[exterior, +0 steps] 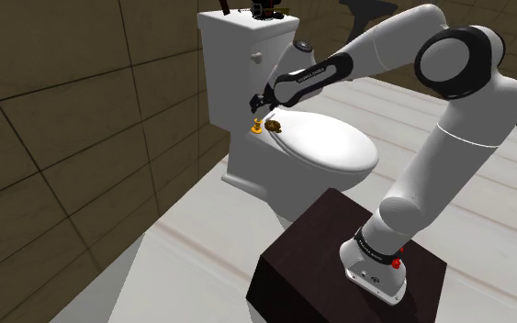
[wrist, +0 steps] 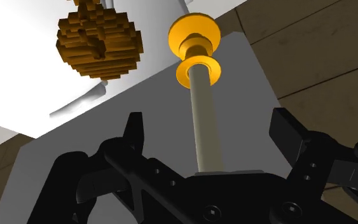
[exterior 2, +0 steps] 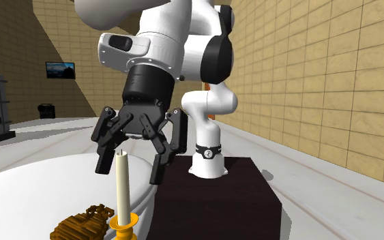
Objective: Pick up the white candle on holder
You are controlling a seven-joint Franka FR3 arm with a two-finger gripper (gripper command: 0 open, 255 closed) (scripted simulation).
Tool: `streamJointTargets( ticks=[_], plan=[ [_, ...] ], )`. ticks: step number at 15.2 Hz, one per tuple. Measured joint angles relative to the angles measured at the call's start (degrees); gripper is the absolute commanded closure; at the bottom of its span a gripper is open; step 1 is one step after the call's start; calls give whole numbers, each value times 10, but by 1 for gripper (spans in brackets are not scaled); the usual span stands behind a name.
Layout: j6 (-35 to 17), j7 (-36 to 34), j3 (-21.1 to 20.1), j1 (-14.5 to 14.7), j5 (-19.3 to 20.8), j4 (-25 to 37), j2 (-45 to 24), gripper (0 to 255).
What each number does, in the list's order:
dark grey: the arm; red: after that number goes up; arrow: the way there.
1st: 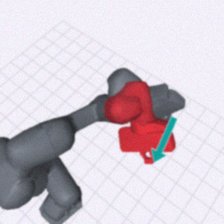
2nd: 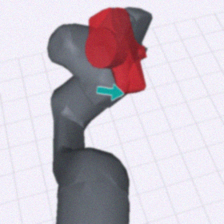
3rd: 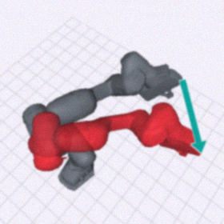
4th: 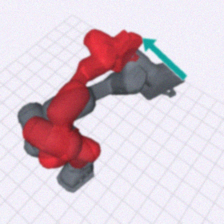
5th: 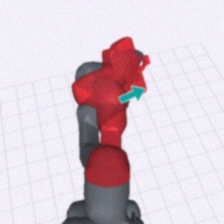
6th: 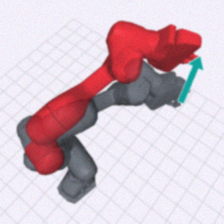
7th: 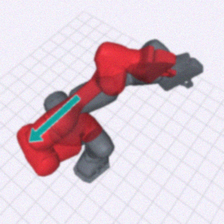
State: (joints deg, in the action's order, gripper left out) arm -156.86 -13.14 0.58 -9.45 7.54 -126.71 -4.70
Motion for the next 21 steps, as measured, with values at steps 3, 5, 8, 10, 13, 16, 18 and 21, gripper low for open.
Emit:
streamJointTargets(
  ticks=[3, 5, 8, 10, 13, 16, 18, 21],
  plan=[
    [-22, -6, 2, 0, 6, -3, -19, 0],
    [-36, -10, 3, 1, 10, -9, -26, 0],
    [-42, -13, 3, 1, 12, -12, -29, 255],
    [-42, -13, 4, 2, 12, -13, -29, 255],
    [-43, -13, 4, 2, 12, -13, -29, 255],
    [-43, -12, 3, 1, 12, -12, -29, 255],
    [-34, -8, 3, 0, 9, -10, -23, 255],
    [-13, -4, 1, 0, 4, -2, -10, 255]
  ],
)
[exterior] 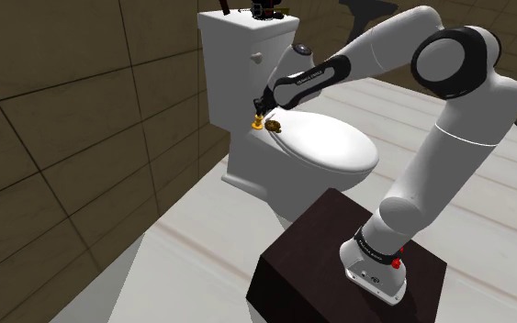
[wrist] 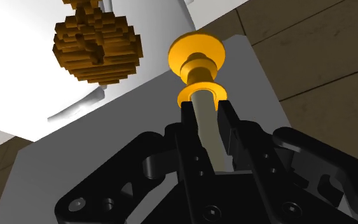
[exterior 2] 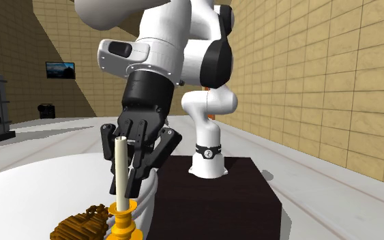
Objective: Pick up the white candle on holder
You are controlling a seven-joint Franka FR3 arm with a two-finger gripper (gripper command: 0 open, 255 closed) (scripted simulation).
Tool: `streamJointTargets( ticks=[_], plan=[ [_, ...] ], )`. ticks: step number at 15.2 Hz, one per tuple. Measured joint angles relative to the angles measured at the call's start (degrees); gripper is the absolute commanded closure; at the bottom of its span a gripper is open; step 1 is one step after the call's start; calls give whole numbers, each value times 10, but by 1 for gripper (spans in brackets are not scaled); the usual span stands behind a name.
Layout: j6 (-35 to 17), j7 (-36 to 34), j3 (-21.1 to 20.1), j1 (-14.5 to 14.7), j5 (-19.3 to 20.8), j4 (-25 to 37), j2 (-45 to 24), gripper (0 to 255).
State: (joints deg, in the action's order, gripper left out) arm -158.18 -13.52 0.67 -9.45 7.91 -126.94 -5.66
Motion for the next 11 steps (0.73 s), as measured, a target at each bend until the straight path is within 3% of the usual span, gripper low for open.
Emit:
streamJointTargets(
  ticks=[11],
  plan=[
    [76, 16, -3, 0, -16, 32, 45, 255]
  ],
)
